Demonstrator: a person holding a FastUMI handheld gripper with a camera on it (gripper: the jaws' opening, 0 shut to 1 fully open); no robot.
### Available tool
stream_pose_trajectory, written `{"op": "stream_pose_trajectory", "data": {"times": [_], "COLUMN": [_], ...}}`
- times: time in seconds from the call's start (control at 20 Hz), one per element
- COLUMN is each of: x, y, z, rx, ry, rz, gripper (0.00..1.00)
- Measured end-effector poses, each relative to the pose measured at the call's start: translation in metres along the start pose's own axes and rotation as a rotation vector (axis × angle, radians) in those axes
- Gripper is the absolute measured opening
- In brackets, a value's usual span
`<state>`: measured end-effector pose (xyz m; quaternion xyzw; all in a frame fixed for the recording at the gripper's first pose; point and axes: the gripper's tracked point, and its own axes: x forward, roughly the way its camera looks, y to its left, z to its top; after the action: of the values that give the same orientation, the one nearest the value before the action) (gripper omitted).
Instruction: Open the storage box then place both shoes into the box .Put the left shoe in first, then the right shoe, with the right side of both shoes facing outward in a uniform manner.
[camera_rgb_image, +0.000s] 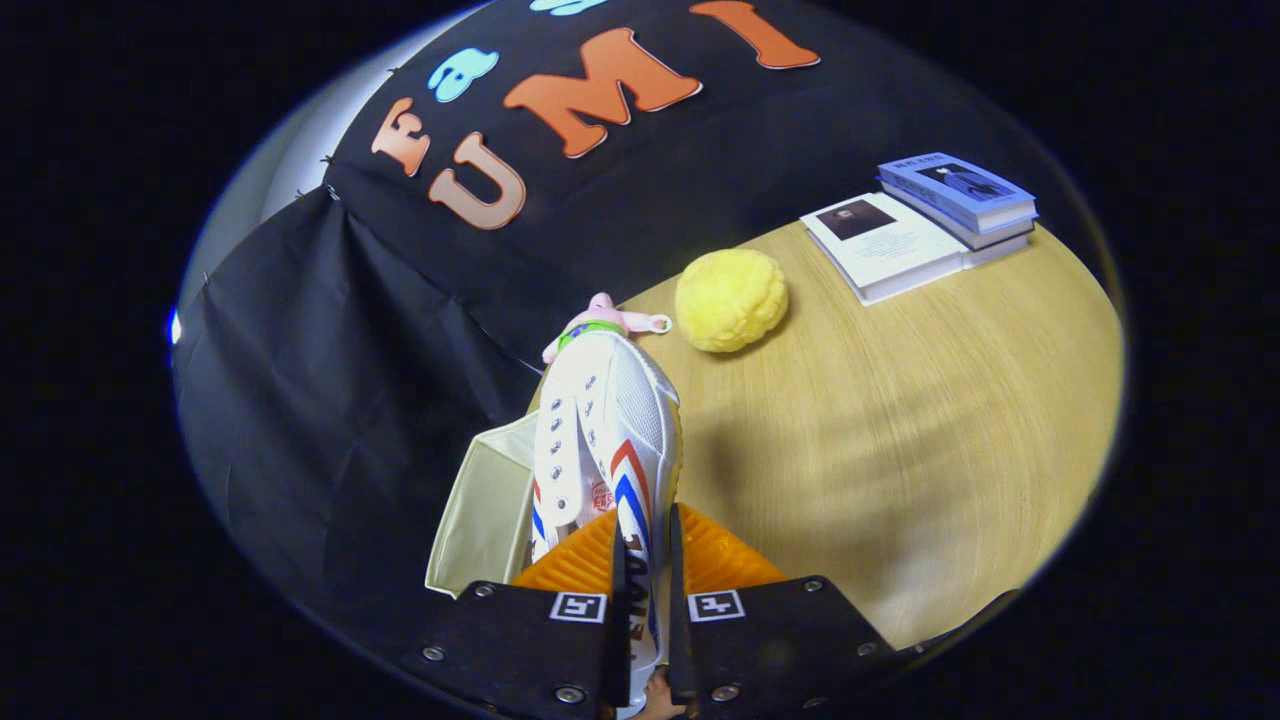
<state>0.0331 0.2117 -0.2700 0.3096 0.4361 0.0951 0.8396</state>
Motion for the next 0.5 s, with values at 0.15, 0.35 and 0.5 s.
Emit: {"op": "stream_pose_trajectory", "data": {"times": [0.15,0.35,0.5], "x": [0.009,0.033,0.055], "y": [0.044,0.09,0.112], "z": [-0.005,-0.019,-0.032], "rx": [-0.042,-0.106,-0.165], "ry": [0.017,0.053,0.077], "rz": [0.054,0.089,0.08], "gripper": [0.15,0.15,0.15]}}
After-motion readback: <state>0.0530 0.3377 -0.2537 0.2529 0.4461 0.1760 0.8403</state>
